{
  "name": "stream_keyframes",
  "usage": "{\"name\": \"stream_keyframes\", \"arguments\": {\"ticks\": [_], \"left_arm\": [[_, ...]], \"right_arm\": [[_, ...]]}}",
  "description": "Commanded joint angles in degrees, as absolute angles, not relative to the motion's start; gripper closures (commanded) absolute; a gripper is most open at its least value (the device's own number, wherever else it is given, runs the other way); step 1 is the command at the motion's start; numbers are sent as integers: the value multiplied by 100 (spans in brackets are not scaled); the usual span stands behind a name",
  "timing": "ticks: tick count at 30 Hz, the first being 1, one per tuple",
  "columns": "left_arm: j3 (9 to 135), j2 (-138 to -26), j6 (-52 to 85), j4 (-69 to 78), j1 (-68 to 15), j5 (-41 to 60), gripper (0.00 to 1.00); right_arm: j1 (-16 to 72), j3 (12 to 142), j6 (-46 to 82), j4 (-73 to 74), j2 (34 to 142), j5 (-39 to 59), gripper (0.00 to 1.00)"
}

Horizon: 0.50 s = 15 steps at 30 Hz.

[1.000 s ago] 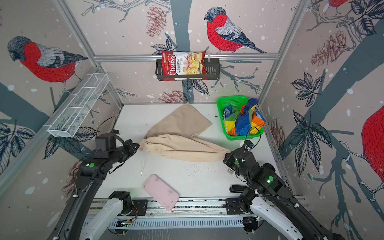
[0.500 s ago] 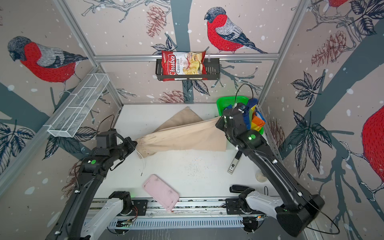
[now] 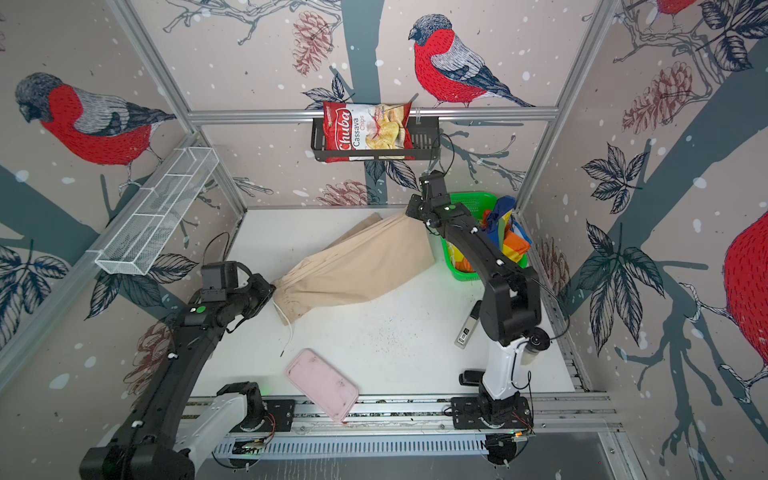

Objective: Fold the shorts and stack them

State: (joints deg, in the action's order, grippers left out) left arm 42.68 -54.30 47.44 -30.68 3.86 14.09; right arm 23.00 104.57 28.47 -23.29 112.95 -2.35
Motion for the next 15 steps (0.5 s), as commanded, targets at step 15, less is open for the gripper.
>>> {"name": "stream_keyframes", "arguments": {"ticks": [15], "left_arm": [[3709, -6915, 5171, -2860, 691, 666, 100]], "right_arm": [[2153, 13480, 2651, -1490, 14592, -120, 95]]}}
